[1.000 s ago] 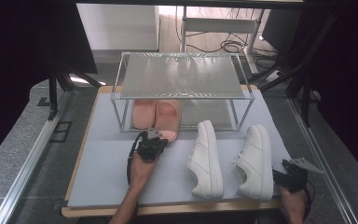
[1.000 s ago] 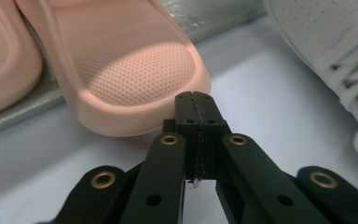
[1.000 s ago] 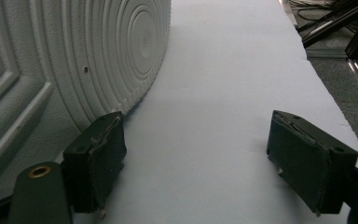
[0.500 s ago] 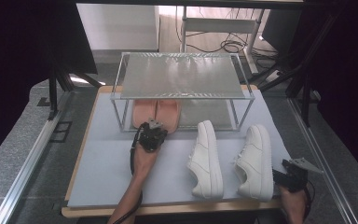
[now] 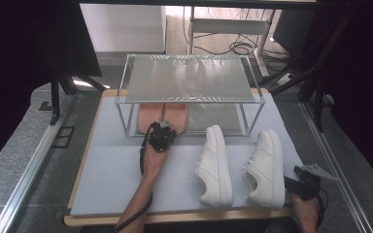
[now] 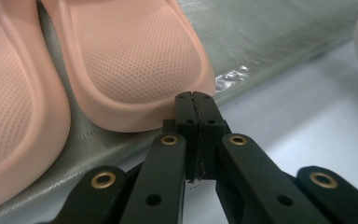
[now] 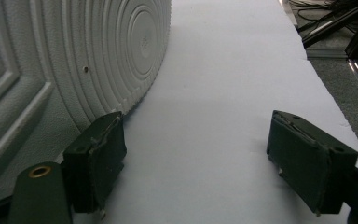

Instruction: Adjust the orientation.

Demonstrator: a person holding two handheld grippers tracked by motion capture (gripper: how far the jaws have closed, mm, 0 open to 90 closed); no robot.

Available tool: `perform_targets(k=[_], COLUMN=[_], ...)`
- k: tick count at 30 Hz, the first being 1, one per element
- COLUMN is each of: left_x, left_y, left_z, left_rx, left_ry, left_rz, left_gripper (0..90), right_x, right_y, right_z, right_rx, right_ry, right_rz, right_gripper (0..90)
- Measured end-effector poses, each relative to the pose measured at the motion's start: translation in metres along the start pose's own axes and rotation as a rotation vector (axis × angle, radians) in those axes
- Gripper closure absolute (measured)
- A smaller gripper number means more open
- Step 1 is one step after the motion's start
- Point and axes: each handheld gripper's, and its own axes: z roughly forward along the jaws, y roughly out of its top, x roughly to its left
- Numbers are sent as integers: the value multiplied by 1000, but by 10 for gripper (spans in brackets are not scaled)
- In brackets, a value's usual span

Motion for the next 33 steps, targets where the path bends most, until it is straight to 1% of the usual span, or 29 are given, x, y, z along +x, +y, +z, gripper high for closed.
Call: perform_targets(k=[1, 4, 6, 7, 9, 11, 14, 16, 18, 20, 21, 22, 23, 24, 26, 28, 31, 33], left_x=[0, 0, 0, -1, -2, -3, -5, -5, -3, -1, 0, 1, 1, 2, 3, 3, 5, 6], left_y=[0, 1, 2, 2, 2, 2, 2, 1, 0, -1, -2, -3, -4, -5, -6, -7, -9, -10], left_z=[1, 3, 3, 3, 1, -1, -8, -13, -17, -21, -23, -25, -28, -30, -35, -41, -50, -57], left_rx=[-2, -4, 1, 3, -3, -10, -23, -31, -36, -39, -40, -42, -48, -48, -48, -51, -53, -52], left_ry=[-2, -3, 1, 1, 3, -5, -7, -2, -7, -4, -5, -10, -15, -15, -16, -17, -16, -14], left_rz=[-10, -18, -5, -5, 3, 3, 12, 13, 8, 10, 7, 3, 3, 6, 5, 7, -5, -3], left_gripper=[899, 898, 898, 897, 883, 868, 852, 828, 808, 773, 773, 739, 739, 708, 692, 649, 576, 539], right_x=[0, 0, 0, 0, 0, 0, 0, 0, 0, 0, 0, 0, 0, 0, 0, 0, 0, 0], right_y=[0, 0, 0, 0, 0, 0, 0, 0, 0, 0, 0, 0, 0, 0, 0, 0, 0, 0], right_z=[0, 0, 0, 0, 0, 0, 0, 0, 0, 0, 0, 0, 0, 0, 0, 0, 0, 0], right_rx=[0, 0, 0, 0, 0, 0, 0, 0, 0, 0, 0, 0, 0, 0, 0, 0, 0, 0], right_ry=[0, 0, 0, 0, 0, 0, 0, 0, 0, 0, 0, 0, 0, 0, 0, 0, 0, 0], right_rz=[0, 0, 0, 0, 0, 0, 0, 0, 0, 0, 0, 0, 0, 0, 0, 0, 0, 0], right_gripper=[194, 194, 194, 194, 194, 194, 194, 194, 195, 195, 195, 195, 195, 194, 194, 194, 195, 194])
